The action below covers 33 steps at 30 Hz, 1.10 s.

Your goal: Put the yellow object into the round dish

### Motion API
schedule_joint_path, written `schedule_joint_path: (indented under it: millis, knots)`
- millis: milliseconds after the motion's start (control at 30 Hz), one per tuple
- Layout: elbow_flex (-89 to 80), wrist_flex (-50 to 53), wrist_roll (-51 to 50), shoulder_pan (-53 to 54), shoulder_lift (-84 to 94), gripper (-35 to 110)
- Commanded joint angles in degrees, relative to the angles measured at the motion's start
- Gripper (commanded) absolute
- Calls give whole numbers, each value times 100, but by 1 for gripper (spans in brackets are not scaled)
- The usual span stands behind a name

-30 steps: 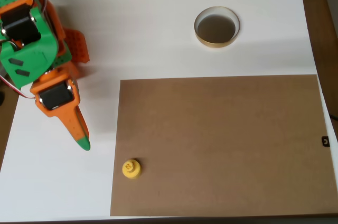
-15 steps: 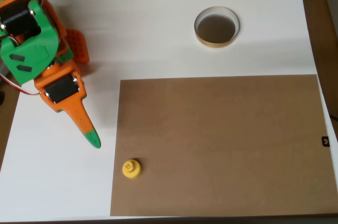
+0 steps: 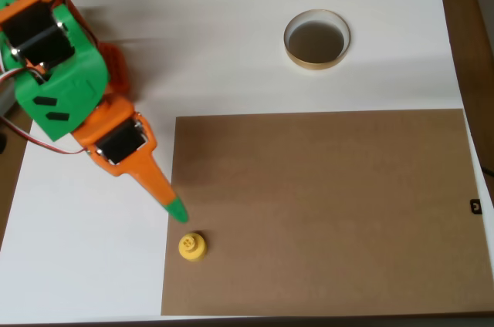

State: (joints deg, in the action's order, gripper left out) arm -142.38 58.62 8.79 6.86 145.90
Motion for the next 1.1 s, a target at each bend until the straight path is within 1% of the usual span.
schedule_joint_path:
  millis: [0, 367, 833, 1067]
  knots:
    - [712, 211, 79, -79, -352, 32]
    - [1600, 378, 18, 132, -2109, 36]
    - [3085, 756, 26, 369, -4456, 34]
    - [3480, 765, 9, 325, -5062, 33]
